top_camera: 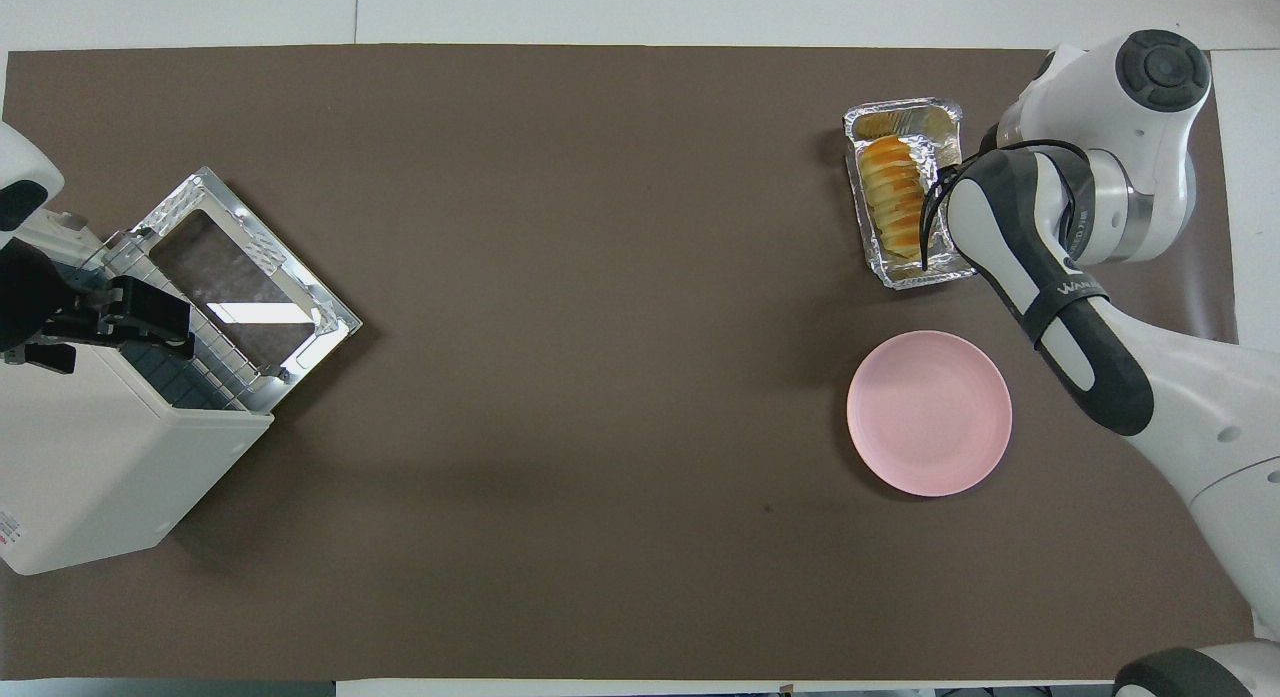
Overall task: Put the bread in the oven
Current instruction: 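Grasp the rim of the foil tray with the right gripper, then carry the foil tray toward the table center with the right gripper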
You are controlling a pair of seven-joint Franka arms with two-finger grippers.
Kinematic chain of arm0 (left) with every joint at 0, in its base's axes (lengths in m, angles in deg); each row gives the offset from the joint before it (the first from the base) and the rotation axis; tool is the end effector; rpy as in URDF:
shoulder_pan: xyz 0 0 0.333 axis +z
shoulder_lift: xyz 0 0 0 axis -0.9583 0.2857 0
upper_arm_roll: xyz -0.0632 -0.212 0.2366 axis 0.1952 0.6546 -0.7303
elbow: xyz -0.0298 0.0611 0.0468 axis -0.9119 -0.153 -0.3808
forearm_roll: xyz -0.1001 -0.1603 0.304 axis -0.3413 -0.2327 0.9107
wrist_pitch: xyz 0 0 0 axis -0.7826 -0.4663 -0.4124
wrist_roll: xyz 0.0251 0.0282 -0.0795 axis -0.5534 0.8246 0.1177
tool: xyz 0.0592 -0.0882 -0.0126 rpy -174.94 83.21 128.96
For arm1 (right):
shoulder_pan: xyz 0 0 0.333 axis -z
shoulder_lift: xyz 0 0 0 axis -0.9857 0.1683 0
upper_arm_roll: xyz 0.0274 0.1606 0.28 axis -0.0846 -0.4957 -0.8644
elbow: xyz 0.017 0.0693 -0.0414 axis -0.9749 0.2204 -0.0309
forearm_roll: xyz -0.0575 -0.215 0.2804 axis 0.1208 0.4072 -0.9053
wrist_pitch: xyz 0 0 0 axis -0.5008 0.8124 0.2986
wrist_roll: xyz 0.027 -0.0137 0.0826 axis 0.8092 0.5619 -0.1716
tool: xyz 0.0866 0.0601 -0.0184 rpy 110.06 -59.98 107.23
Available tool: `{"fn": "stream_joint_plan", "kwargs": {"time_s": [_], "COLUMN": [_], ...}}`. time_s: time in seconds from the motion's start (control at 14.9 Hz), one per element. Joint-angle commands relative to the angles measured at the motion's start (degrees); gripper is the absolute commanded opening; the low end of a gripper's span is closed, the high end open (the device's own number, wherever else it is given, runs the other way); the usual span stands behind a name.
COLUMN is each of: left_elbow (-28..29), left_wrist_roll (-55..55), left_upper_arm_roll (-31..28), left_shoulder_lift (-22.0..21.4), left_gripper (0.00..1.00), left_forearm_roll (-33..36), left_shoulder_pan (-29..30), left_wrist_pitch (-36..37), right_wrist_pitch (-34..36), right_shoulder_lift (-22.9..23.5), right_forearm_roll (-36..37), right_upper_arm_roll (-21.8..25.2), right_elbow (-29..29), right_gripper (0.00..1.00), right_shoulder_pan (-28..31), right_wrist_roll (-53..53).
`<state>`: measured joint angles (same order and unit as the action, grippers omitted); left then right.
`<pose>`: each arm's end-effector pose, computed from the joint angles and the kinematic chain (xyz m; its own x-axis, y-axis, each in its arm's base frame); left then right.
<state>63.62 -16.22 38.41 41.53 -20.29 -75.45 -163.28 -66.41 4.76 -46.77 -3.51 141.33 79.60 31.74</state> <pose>0.4852 -0.0580 0.6205 0.9820 0.0410 -0.1844 0.0382 -0.9991 -0.0189 0.6937 0.0073 0.3460 0.9541 0.2815 0.1022 0.2768 -0.9592 0.0584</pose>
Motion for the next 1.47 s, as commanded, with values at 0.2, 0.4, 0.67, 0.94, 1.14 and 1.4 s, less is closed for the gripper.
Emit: {"fn": "stream_joint_plan", "kwargs": {"time_s": [0.2,0.4,0.67,0.94,1.14,1.4], "left_elbow": [1.8,1.8,1.7,1.8,1.8,1.8], "left_wrist_roll": [-0.4,-0.4,-0.4,-0.4,-0.4,-0.4], "left_upper_arm_roll": [0.5,0.5,0.5,0.5,0.5,0.5], "left_shoulder_lift": [-1.7,-1.7,-1.7,-1.7,-1.7,-1.7], "left_gripper": [1.00,1.00,1.00,1.00,1.00,1.00], "left_forearm_roll": [-0.9,-1.0,-0.9,-0.9,-0.9,-0.9], "left_shoulder_pan": [0.8,0.8,0.8,0.8,0.8,0.8], "left_wrist_pitch": [-1.1,-1.2,-1.2,-1.1,-1.1,-1.1], "right_wrist_pitch": [8.7,18.9,24.2,23.0,16.4,4.8], "right_shoulder_lift": [-1.2,-0.6,-1.1,-1.2,-1.3,-1.7], "right_forearm_roll": [-0.8,-2.5,-4.9,-10.4,-14.5,-14.9], "right_upper_arm_roll": [-0.4,-0.4,0.2,-0.2,-0.3,-0.3], "right_elbow": [-4.2,-11.8,-15.4,-15.8,-12.7,-4.0], "right_gripper": [0.00,0.00,0.00,0.00,0.00,0.00], "right_shoulder_pan": [0.3,-2.4,-11.2,-18.2,-22.3,-27.2], "right_wrist_roll": [0.8,4.4,18.0,37.1,45.9,50.0]}}
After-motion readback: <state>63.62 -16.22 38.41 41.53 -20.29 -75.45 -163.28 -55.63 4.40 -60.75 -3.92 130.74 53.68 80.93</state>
